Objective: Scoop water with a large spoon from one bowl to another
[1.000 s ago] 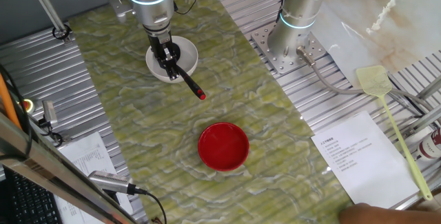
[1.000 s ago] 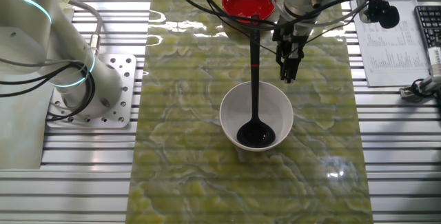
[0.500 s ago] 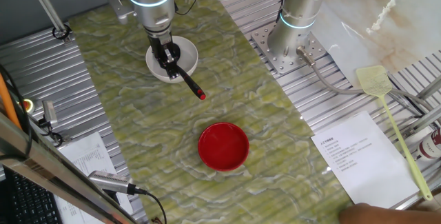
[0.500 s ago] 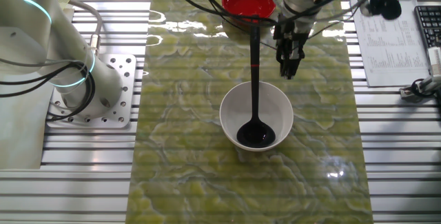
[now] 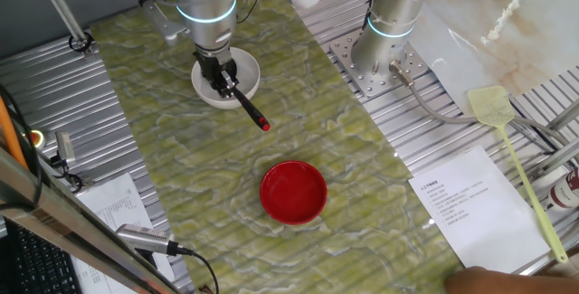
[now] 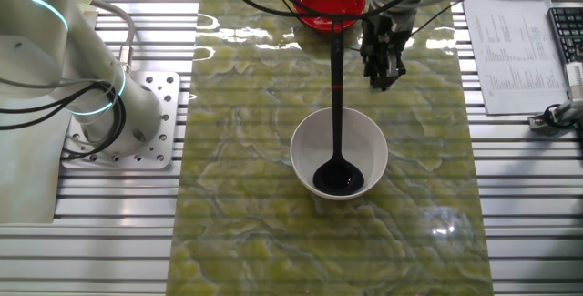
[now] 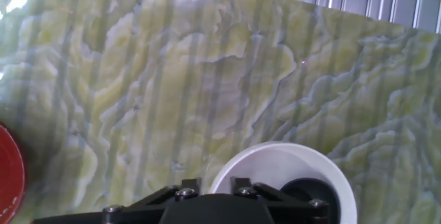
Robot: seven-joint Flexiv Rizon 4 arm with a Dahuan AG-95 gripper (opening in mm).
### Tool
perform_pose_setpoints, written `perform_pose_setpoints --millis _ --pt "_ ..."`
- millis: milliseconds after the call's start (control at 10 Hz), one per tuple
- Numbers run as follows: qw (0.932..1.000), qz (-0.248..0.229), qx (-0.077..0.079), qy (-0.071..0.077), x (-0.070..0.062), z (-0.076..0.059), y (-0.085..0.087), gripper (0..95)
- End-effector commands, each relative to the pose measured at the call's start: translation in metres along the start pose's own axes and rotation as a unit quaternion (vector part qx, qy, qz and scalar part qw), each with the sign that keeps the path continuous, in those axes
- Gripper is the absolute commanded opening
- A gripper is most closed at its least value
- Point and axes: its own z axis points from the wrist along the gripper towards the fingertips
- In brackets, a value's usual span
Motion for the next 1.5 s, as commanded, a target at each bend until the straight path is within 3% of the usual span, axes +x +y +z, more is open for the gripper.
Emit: perform_pose_setpoints --millis 100,1500 --pt "1.0000 0.001 0.001 0.000 0.0003 -0.0004 -0.0003 0.0" --pt "0.9996 -0.026 0.010 0.009 -0.0020 -0.0088 0.0024 0.0"
